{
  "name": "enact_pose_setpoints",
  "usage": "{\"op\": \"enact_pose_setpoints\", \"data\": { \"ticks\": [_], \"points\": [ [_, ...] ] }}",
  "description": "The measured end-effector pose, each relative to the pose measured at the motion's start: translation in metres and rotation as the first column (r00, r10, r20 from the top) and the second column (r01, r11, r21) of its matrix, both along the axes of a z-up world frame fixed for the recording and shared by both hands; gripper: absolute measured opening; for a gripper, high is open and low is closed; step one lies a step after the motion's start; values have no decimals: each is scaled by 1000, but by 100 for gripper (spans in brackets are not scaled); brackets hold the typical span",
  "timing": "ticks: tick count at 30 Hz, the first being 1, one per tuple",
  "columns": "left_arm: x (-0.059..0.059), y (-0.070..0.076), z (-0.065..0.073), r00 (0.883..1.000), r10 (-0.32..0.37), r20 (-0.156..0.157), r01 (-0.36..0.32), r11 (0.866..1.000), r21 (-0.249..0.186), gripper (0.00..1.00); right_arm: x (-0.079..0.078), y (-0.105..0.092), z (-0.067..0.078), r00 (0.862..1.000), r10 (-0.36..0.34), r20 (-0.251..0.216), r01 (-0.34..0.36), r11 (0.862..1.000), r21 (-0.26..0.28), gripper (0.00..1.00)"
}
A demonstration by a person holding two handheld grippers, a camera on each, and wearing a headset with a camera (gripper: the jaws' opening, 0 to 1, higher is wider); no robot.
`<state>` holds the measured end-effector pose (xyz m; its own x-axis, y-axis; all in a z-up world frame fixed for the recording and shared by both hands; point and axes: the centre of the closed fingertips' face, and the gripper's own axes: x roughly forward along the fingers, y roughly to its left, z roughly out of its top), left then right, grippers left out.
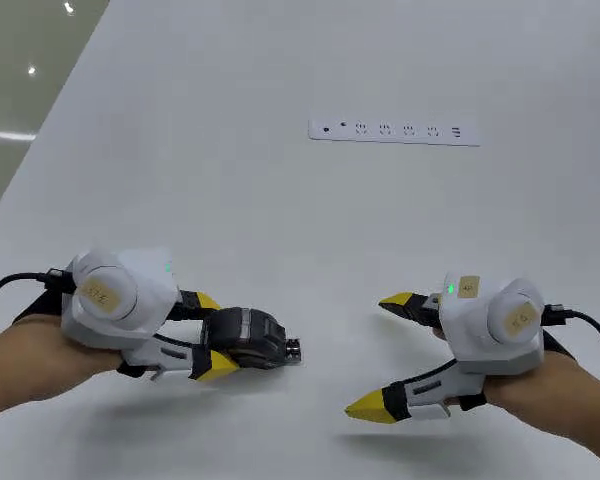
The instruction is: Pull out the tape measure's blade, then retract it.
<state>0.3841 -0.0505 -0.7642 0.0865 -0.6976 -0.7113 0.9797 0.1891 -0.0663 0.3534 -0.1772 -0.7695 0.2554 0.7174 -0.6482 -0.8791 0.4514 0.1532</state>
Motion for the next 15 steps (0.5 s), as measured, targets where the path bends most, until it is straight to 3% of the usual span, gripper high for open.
{"op": "enact_pose_setpoints", "data": {
  "ticks": [5, 15],
  "points": [
    [-2, -2, -3, 1000, -21, 19, 20, 1000, 14, 29, 1, 5, -1, 1000, 4, 1, -4, 1000, 7, 87],
    [-1, 0, -4, 999, -24, 27, 23, 1000, 18, 29, 2, 16, -3, 1000, 9, 3, -9, 1000, 21, 80]
  ]
}}
